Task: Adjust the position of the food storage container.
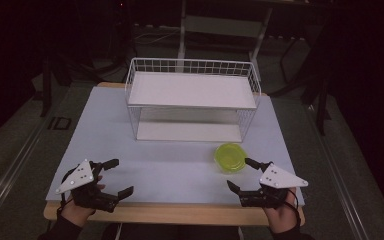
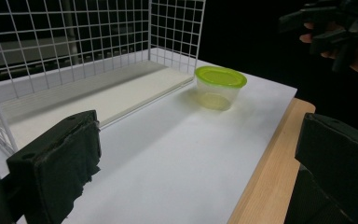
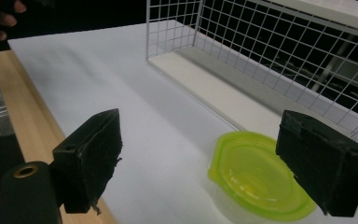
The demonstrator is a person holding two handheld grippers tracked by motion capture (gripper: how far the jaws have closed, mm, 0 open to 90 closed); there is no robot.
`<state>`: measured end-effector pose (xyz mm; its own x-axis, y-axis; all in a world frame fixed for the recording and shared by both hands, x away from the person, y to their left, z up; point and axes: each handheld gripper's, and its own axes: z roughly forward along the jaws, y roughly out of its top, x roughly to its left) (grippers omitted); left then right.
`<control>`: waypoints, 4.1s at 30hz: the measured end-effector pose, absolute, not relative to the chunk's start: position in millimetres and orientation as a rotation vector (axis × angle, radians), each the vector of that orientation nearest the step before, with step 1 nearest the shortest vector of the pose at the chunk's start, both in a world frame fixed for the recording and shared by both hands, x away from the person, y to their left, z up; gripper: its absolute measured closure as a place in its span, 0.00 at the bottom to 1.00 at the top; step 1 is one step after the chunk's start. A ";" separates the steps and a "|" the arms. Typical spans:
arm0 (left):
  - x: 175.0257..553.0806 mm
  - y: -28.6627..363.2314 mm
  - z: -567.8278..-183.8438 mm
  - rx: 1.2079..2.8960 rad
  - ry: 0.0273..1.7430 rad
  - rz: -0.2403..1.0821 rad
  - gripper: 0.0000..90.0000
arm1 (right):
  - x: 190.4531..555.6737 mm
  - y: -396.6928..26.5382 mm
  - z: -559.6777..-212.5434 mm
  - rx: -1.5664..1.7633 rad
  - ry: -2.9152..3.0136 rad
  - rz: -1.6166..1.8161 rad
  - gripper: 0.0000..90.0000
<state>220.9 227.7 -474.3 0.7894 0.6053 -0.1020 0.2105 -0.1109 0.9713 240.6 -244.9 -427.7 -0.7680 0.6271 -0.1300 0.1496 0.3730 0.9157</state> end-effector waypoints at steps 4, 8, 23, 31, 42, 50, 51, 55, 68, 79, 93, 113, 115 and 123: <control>221.1 227.3 -474.7 1.689 0.646 0.376 0.01 | 255.2 -245.2 -421.5 0.690 2.193 1.361 0.17; 221.4 228.0 -474.8 1.683 0.647 0.373 0.01 | 269.1 -248.4 -421.6 0.730 2.172 1.320 0.16; 222.9 227.3 -476.0 1.685 0.643 0.353 0.01 | 297.2 -279.6 -422.8 0.958 2.089 1.207 0.13; 223.2 226.5 -476.7 1.695 0.637 0.343 0.01 | 303.9 -294.6 -436.0 1.102 2.078 1.137 0.12; 223.1 227.0 -476.6 1.692 0.639 0.347 0.01 | 313.1 -301.2 -464.0 1.207 2.106 0.981 0.42; 223.1 227.3 -476.5 1.692 0.641 0.351 0.01 | 323.2 -299.0 -487.1 1.258 2.198 0.857 0.94; 223.1 227.3 -476.5 1.692 0.641 0.351 0.01 | 323.2 -299.0 -487.1 1.258 2.198 0.857 0.94; 223.4 227.4 -476.7 1.696 0.641 0.350 0.01 | 330.5 -295.2 -493.4 1.290 2.192 0.793 1.00; 222.9 227.5 -476.3 1.696 0.635 0.348 0.01 | 346.6 -275.2 -513.1 1.354 2.273 0.807 1.00; 223.1 227.2 -476.4 1.698 0.632 0.349 0.01 | 341.5 -250.0 -516.6 1.323 2.376 0.892 1.00; 223.3 227.5 -476.6 1.699 0.632 0.348 0.01 | 362.8 -234.9 -517.5 1.318 2.343 0.882 1.00; 223.1 227.1 -476.6 1.702 0.629 0.348 0.01 | 355.5 -191.1 -524.0 1.202 2.473 0.910 1.00; 223.1 227.1 -476.5 1.703 0.629 0.347 0.01 | 355.1 -184.4 -523.1 1.183 2.481 0.913 1.00; 223.3 227.6 -476.8 1.702 0.630 0.346 0.01 | 362.7 -178.3 -524.0 1.192 2.457 0.903 1.00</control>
